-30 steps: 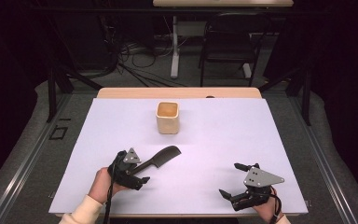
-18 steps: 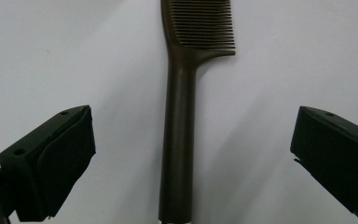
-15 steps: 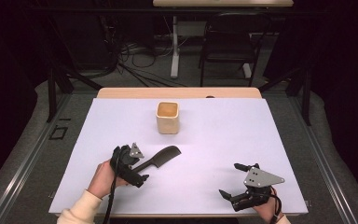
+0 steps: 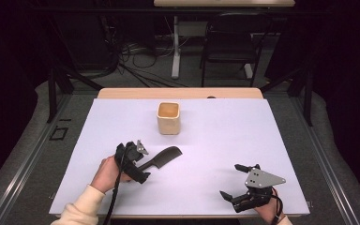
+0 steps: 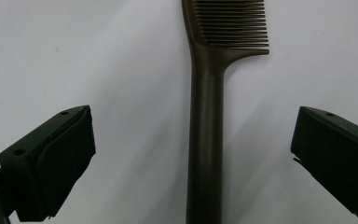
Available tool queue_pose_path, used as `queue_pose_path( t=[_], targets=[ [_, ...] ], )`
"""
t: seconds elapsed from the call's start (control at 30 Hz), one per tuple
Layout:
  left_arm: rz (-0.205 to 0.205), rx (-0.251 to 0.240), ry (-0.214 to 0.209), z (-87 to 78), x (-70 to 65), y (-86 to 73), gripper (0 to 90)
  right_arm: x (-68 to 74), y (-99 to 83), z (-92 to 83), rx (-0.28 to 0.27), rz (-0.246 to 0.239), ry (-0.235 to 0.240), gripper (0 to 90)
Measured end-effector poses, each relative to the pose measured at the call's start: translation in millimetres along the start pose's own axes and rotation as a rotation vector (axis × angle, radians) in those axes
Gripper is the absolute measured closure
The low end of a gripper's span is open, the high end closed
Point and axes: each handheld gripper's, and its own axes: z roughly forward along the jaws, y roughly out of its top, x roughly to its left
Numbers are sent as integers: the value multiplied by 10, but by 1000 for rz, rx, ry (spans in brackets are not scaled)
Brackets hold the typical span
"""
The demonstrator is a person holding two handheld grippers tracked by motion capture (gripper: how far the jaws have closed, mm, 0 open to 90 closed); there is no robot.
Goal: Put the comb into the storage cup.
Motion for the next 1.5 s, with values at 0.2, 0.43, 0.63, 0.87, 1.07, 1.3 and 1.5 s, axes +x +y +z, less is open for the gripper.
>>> queue_pose_path(
  t=[0.2,0.43,0.63,0.87,1.07,1.3,1.5],
  targets=[
    [16,35,-3,31,12,97,69,5,4,-8,-4,-3,-4,0],
    [33,62,-4,72,-7,182,291,9,3,-4,1,-5,-7,0],
    [51,107,-28,121,-10,223,466,9,4,-7,-2,-6,-5,0],
    [53,135,-71,156,32,249,609,15,6,-7,-1,-10,4,0],
    [52,150,-111,197,61,273,675,15,5,-8,0,-11,5,0],
    [43,168,-121,204,68,298,714,16,3,-4,3,-11,9,0],
    [36,160,-123,206,72,290,722,15,3,-6,2,-11,7,0]
  ],
)
